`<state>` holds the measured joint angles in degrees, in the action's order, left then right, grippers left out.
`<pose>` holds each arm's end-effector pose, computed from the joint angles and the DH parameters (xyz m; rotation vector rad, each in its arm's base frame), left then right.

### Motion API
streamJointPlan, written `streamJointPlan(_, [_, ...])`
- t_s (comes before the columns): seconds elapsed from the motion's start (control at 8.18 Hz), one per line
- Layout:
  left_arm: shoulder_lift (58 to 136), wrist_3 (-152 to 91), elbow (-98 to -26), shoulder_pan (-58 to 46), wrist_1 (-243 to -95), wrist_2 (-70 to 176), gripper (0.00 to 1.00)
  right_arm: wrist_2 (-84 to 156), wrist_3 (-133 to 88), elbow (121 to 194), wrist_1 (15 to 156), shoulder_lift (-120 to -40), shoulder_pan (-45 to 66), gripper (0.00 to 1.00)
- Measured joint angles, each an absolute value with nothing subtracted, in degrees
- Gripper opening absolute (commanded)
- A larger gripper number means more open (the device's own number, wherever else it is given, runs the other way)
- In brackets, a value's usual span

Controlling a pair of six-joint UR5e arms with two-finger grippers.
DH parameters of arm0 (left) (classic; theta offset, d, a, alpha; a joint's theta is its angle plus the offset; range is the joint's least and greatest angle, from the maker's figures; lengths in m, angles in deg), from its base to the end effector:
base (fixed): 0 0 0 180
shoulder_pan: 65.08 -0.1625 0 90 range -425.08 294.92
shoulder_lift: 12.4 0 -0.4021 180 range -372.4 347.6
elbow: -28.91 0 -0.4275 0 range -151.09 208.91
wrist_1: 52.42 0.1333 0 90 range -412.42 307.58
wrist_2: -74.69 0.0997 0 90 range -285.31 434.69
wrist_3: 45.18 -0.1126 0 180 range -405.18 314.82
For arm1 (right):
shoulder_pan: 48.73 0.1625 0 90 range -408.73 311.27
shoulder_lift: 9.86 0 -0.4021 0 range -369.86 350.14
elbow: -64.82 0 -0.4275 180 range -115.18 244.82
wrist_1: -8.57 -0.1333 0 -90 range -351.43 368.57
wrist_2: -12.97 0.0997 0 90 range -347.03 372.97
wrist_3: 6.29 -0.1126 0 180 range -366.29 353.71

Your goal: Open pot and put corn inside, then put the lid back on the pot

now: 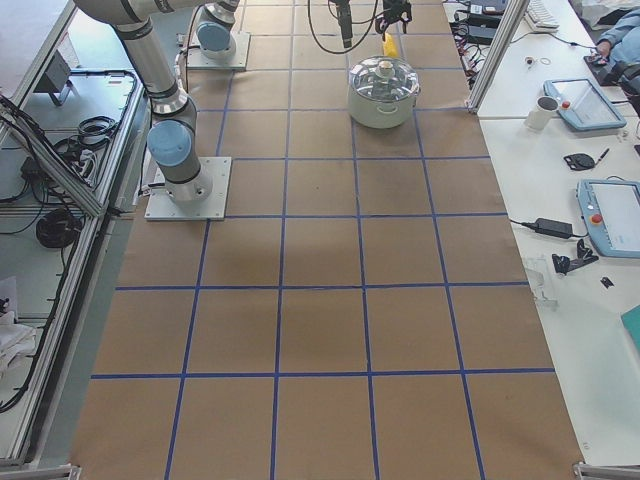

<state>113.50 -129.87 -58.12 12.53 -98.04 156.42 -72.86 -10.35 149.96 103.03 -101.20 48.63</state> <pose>0.0073 -0.7299 0.1664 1.8261 2.4620 -0.3695 0.2088 -0.5118 0.5187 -0.0978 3.0374 -0.2711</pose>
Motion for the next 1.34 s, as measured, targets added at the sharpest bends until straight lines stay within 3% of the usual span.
streamJointPlan(0.37, [115.44, -129.28, -58.02, 12.53, -98.08, 155.05, 1.00, -77.05, -8.90, 148.68, 109.62, -98.71, 47.95, 1.00])
streamJointPlan(0.49, [115.82, -128.79, -58.01, 12.53, -98.18, 154.82, 0.87, -78.10, -8.30, 148.35, 111.23, -98.13, 47.64, 1.00])
streamJointPlan(0.61, [116.11, -128.43, -58.01, 12.53, -98.25, 154.71, 0.45, -78.80, -7.88, 148.29, 111.90, -97.46, 47.49, 1.00])
streamJointPlan(0.73, [116.34, -128.26, -58.01, 12.53, -98.28, 154.61, 0.14, -79.08, -7.77, 148.30, 111.87, -96.54, 47.37, 1.00])
streamJointPlan(0.86, [116.45, -128.18, -58.01, 12.53, -98.30, 154.59, 0.00, -79.20, -7.88, 148.35, 111.57, -95.60, 47.22, 1.00])
streamJointPlan(1.34, [115.35, -124.35, -58.08, 13.12, -99.27, 155.07, 0.00, -78.57, -8.11, 144.09, 116.46, -89.11, 45.01, 1.00])
